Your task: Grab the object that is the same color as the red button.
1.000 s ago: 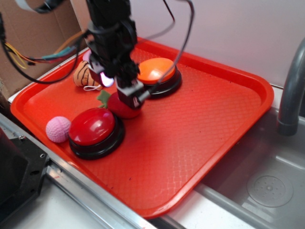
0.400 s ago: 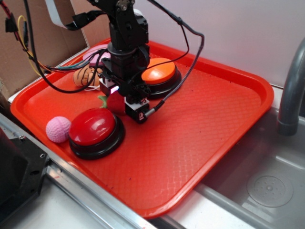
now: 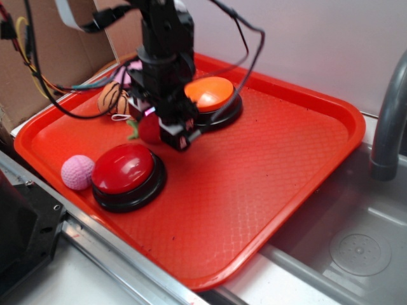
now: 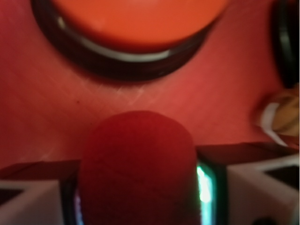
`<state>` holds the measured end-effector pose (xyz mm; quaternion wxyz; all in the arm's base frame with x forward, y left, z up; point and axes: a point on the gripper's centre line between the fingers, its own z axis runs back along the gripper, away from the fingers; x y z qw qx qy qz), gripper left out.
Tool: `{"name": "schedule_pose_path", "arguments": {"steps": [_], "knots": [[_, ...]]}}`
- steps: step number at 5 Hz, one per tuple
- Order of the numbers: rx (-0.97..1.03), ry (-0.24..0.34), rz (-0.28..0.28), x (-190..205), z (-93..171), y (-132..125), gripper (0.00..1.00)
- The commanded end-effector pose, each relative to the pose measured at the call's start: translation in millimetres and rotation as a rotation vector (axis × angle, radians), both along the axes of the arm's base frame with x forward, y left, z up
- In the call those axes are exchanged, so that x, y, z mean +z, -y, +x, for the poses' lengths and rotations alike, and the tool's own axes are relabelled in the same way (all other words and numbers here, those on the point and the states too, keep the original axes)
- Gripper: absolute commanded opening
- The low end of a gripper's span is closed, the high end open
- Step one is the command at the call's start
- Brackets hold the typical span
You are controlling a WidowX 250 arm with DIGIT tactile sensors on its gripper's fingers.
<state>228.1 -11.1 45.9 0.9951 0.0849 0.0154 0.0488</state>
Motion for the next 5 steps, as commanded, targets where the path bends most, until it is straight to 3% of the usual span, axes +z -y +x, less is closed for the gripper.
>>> {"name": "schedule_pose_path", "arguments": {"steps": [1, 2, 3, 4, 5], "knots": [[0.165, 0.095, -0.174, 83.0, -4.0, -30.4, 0.0], [0.272, 0.194, -0.221, 124.3, -16.2, -55.0, 0.0], [0.328, 0.289, -0.212, 148.0, -25.8, -66.6, 0.0], [0.286, 0.28, -0.246, 150.6, -24.0, -69.6, 0.0], [0.309, 0.231, -0.177, 143.3, -18.3, -68.5, 0.0]]}}
